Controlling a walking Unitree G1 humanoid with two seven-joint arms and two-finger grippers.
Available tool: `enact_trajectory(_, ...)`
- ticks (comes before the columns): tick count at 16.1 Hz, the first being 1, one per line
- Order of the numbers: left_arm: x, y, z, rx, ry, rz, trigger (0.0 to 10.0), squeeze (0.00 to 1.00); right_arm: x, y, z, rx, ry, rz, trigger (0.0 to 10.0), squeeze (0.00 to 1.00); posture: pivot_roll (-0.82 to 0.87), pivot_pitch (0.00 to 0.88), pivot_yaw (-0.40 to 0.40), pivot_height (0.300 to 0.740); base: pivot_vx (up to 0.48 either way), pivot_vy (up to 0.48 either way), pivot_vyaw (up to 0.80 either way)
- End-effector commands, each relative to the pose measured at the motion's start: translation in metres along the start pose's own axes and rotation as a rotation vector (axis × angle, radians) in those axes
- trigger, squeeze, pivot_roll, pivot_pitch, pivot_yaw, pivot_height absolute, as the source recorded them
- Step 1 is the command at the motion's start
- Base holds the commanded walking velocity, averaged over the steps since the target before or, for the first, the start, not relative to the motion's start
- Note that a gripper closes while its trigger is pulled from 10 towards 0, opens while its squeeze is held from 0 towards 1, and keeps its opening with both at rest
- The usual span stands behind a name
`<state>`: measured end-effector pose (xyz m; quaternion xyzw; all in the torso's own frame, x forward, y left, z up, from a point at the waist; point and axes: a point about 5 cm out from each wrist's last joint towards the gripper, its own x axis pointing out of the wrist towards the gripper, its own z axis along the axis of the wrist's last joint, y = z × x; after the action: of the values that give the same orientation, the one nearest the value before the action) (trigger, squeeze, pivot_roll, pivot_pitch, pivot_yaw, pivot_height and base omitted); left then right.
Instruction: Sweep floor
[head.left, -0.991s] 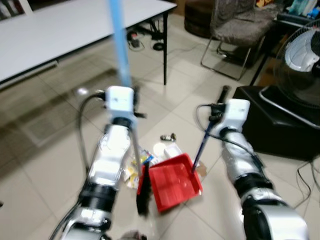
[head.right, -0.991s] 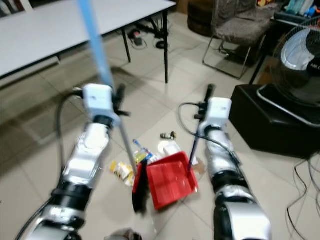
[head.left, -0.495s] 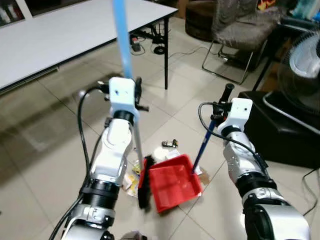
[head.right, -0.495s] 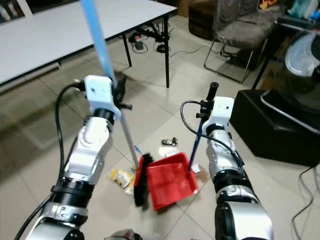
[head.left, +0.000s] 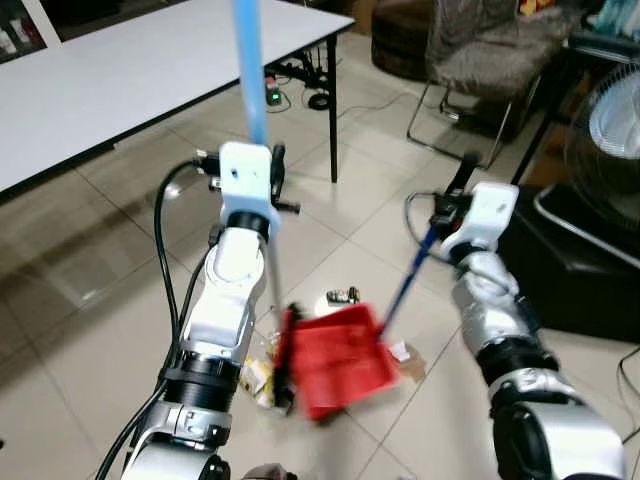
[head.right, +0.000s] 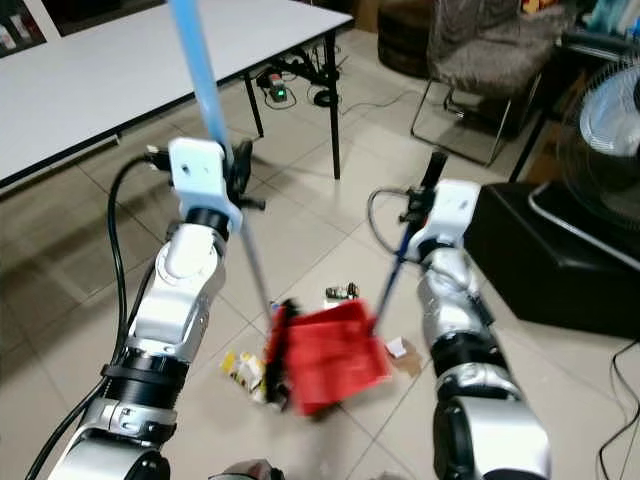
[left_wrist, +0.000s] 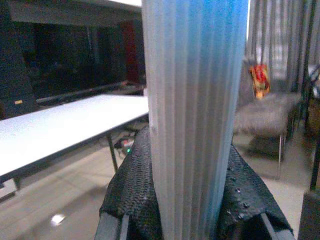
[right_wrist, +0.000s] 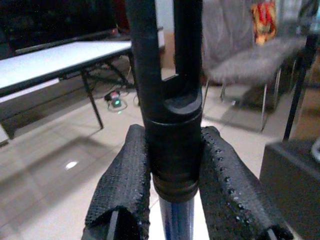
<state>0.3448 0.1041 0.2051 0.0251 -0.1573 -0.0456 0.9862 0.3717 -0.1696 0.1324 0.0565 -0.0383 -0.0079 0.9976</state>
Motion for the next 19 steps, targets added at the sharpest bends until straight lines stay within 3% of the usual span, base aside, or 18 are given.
enact_trajectory(1, 0.0039, 0.0088, 0.0136, 0.025, -0.059, 0.021, 10.0, 0.00, 0.0040, 0.0141, 0.0105, 0.042, -0.056, 0.028, 10.0, 0.00, 0.06, 0.068, 0.050, 0.740, 0.401, 0.000, 0.00)
enact_trajectory(11, 0.0077, 0.0076, 0.0209, 0.029, -0.075, 0.010, 10.0, 0.00, 0.0019, 0.0181, 0.0081, 0.055, -0.051, 0.031, 10.0, 0.00, 0.06, 0.067, 0.056, 0.740, 0.402, 0.000, 0.00)
enact_trajectory(19, 0.0041, 0.0088, 0.0148, 0.021, -0.054, 0.004, 10.0, 0.00, 0.0002, 0.0189, 0.0052, 0.058, -0.042, 0.036, 10.0, 0.00, 0.06, 0.062, 0.056, 0.740, 0.000, 0.000, 0.00)
